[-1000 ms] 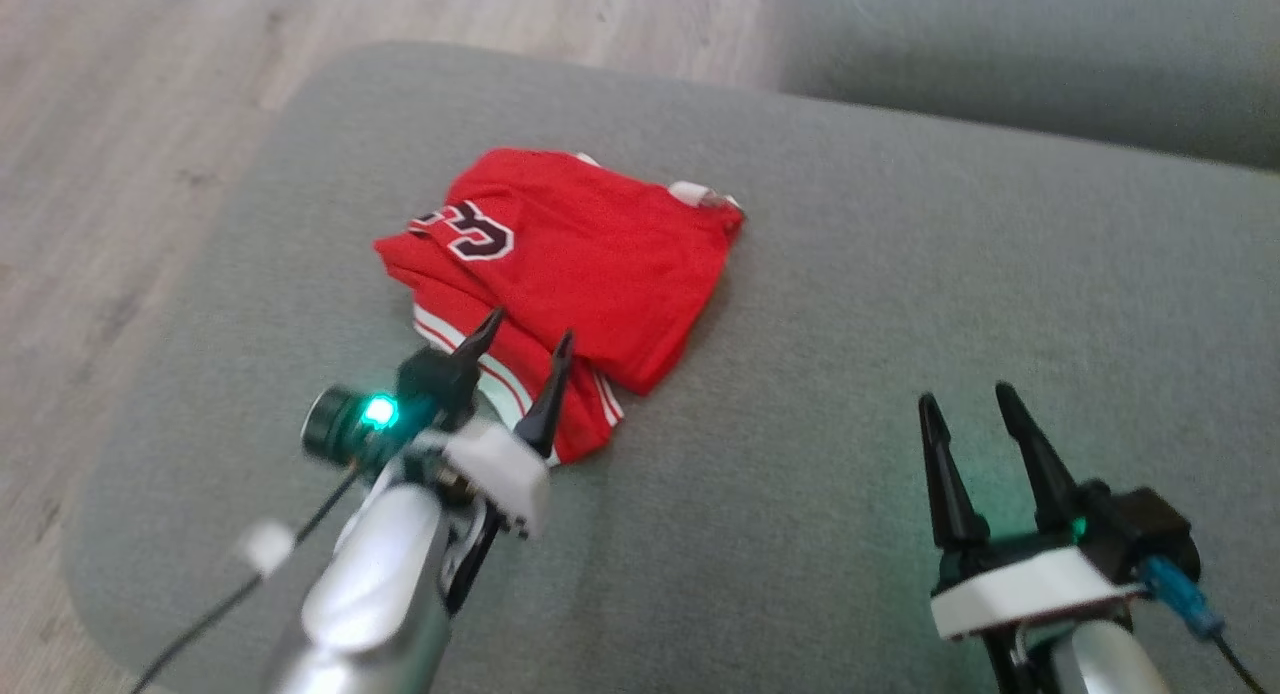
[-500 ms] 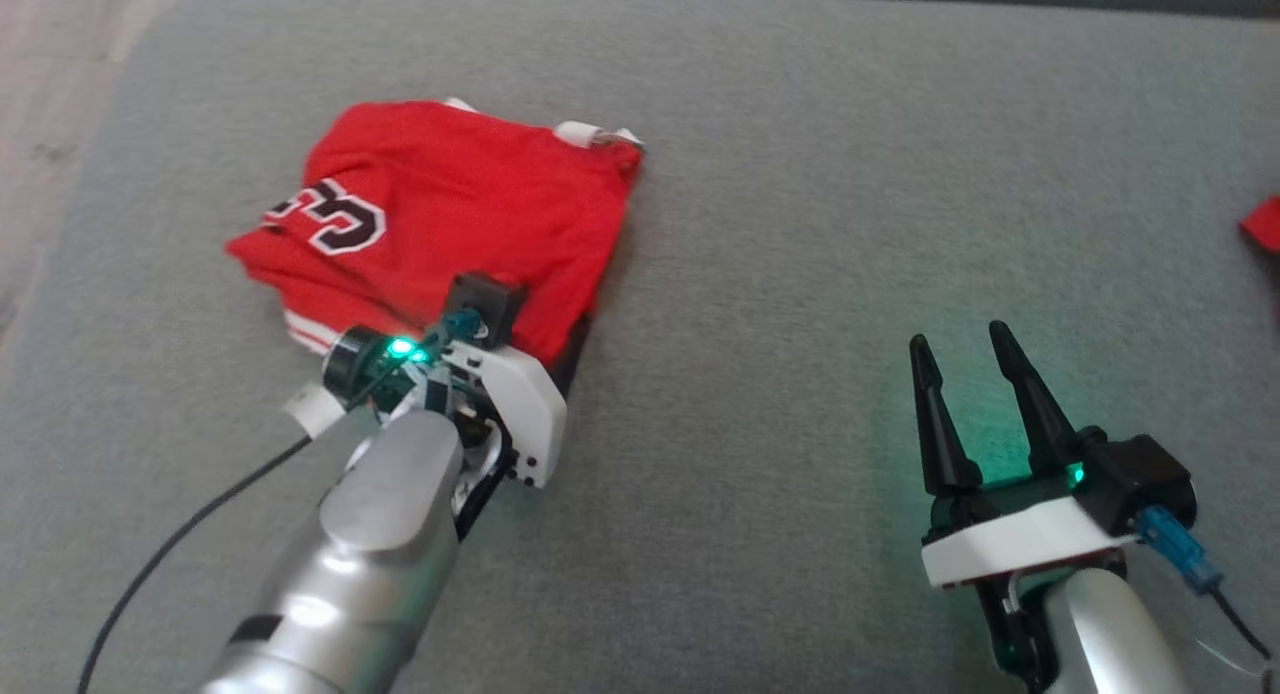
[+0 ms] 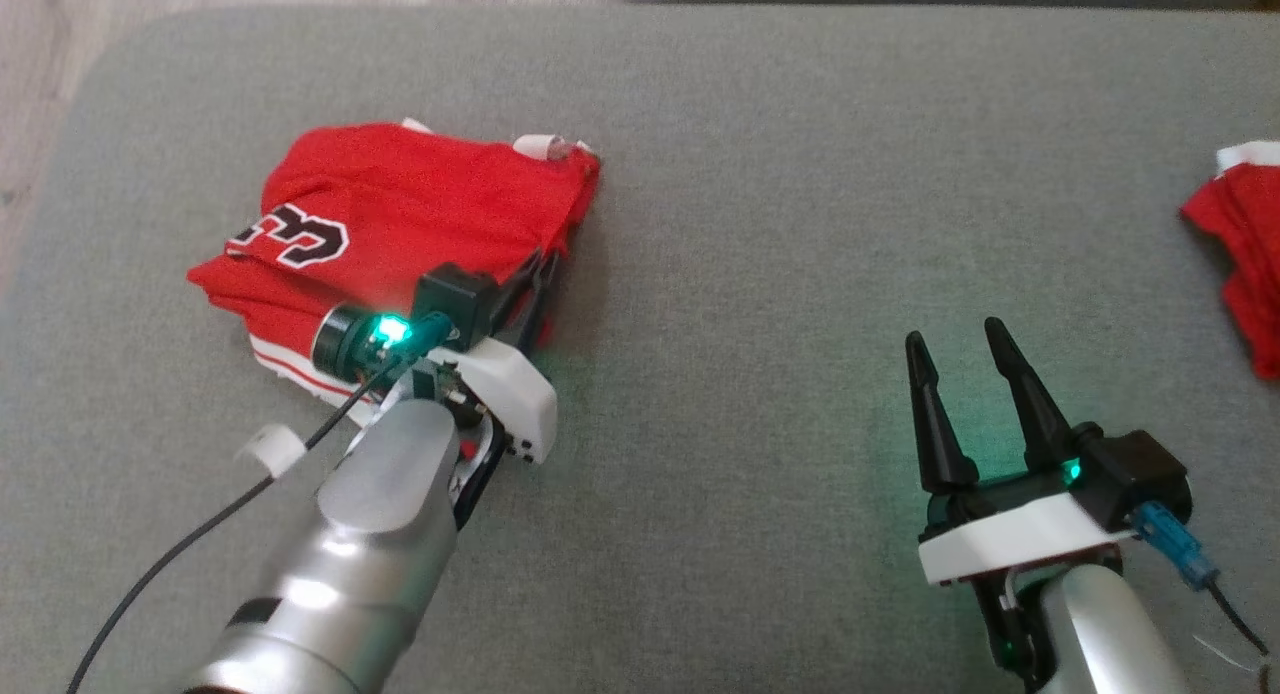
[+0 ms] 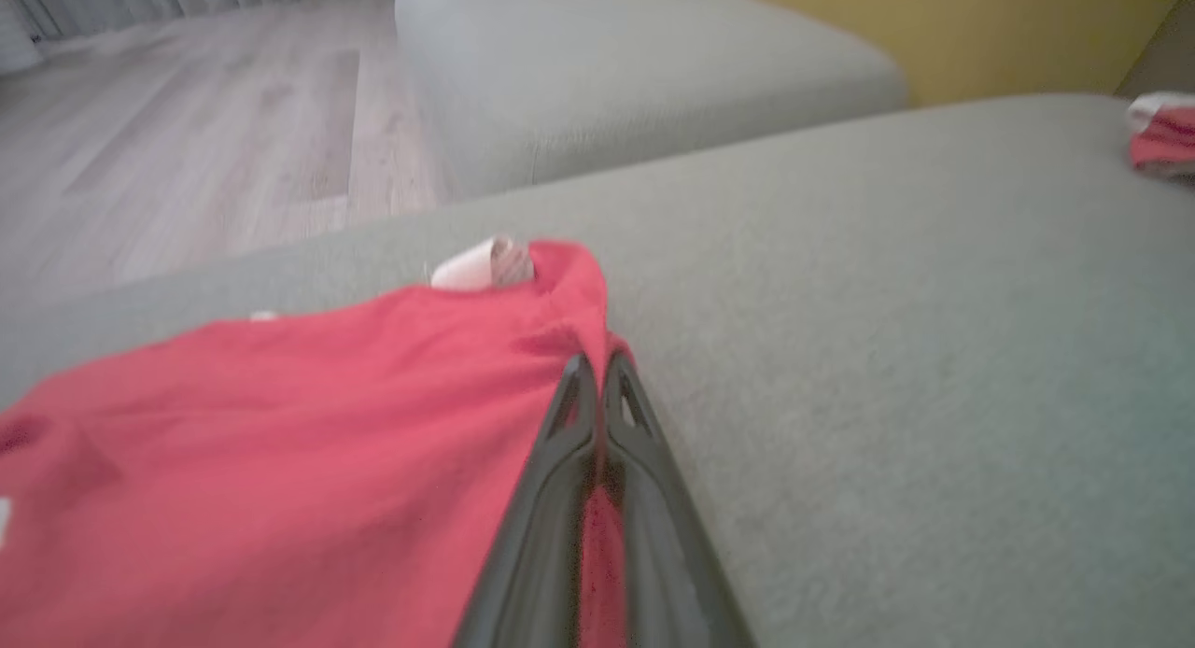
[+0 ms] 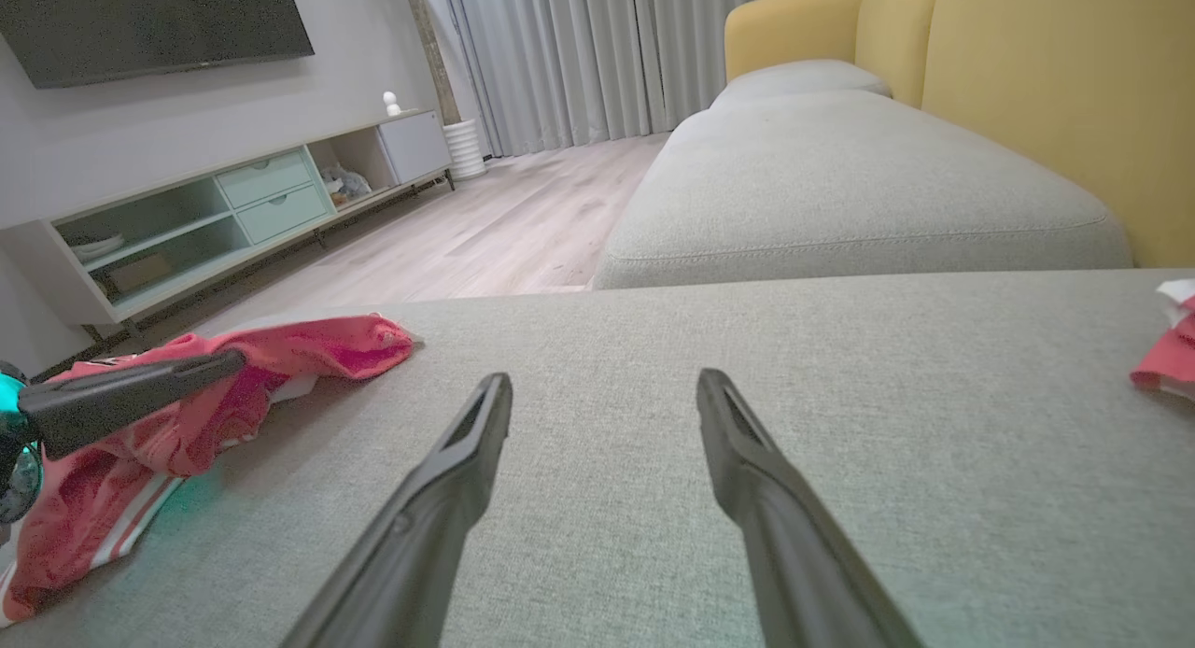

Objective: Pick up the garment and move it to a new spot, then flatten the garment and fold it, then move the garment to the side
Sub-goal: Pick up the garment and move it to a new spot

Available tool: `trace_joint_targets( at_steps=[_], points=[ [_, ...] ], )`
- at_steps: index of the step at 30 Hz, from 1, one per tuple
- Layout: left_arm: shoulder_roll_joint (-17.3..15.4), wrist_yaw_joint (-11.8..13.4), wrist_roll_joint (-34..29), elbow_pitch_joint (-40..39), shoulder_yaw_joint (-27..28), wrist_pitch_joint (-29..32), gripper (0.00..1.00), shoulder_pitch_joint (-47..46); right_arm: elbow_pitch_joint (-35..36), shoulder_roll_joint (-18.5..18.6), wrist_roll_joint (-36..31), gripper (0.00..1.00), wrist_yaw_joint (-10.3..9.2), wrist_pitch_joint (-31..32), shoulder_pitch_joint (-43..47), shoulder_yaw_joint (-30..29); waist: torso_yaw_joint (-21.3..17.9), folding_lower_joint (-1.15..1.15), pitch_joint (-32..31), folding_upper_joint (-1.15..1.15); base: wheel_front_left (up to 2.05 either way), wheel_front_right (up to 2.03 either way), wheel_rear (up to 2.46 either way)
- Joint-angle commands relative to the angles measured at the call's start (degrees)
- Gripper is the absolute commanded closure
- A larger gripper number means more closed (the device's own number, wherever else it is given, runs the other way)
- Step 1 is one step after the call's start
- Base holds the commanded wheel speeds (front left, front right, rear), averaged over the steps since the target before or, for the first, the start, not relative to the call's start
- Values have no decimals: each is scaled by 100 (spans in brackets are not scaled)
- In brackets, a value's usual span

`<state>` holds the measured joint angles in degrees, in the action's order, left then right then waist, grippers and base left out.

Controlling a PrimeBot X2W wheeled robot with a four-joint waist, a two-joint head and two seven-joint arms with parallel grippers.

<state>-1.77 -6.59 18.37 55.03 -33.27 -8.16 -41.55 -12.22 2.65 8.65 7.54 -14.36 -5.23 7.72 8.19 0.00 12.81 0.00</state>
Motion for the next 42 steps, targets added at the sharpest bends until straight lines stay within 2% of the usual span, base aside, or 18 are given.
trace_joint_targets(
  at_steps=[1, 5, 13, 21, 25, 31, 36, 42],
  points=[
    [-111, -13, 48, -223, 116, -214, 100, -311, 139, 22, 51, 0, -5, -63, -96, 163, -44, 0, -145, 0, 0, 0, 0],
    [-111, -39, 94, -635, 54, -582, 100, -436, 94, 22, 103, 0, -5, -63, -17, 173, -119, 0, -411, 0, 0, 0, 0],
    [-171, -80, 346, -1990, 32, -676, 100, -622, 82, 22, 268, 0, -5, -63, 143, 197, -386, 0, -822, 0, 0, 0, 0],
    [-662, -88, 786, -3295, -358, -21, 100, -746, 120, 22, 497, 0, -5, -63, 251, 340, -879, 0, -1062, 0, 0, 0, 0],
    [-709, -84, 835, -3610, -420, 119, 100, -691, 140, 22, 523, 0, -5, -63, 218, 389, -1098, 0, -1015, 0, 0, 0, 0],
    [-693, -36, 833, -4131, -485, 155, 100, -731, 203, 22, 576, 0, -5, -63, 41, 467, -1638, 0, -729, 0, 0, 0, 0],
    [-672, -44, 833, -4111, -558, 228, 100, -935, 265, 22, 673, 0, -5, -63, -124, 595, -1988, 0, -453, 0, 0, 0, 0],
    [-776, -71, 740, -3120, -770, 227, 100, -1405, 332, 22, 769, 0, -5, -63, -283, 882, -2323, 0, -146, 0, 0, 0, 0]
  ],
)
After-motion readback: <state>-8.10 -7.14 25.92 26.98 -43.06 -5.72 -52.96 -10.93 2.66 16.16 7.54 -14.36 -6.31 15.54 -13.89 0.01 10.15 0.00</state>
